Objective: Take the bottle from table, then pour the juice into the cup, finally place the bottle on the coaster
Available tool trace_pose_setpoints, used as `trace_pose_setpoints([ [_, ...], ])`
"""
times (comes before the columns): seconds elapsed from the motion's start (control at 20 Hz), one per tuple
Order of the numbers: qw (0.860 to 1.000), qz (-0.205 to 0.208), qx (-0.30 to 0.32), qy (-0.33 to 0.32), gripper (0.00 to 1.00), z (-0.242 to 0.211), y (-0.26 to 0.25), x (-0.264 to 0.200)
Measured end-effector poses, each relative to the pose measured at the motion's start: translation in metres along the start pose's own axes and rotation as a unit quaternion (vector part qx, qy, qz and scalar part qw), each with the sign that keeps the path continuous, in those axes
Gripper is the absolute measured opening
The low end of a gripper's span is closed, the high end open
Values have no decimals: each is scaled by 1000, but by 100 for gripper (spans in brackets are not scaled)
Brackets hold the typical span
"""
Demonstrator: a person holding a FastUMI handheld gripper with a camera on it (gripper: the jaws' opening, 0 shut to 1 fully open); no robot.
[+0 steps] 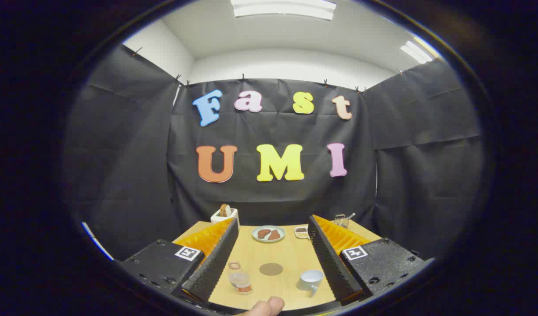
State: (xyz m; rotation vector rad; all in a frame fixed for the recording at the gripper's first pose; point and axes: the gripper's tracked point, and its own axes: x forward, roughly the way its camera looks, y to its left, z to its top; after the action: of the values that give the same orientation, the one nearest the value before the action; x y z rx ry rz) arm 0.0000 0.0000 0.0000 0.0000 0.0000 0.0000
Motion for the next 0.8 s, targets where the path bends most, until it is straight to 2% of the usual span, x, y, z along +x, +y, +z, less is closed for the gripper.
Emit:
trace_pose_setpoints([
  [0.8,1000,23,17,7,100,-6,1,5],
])
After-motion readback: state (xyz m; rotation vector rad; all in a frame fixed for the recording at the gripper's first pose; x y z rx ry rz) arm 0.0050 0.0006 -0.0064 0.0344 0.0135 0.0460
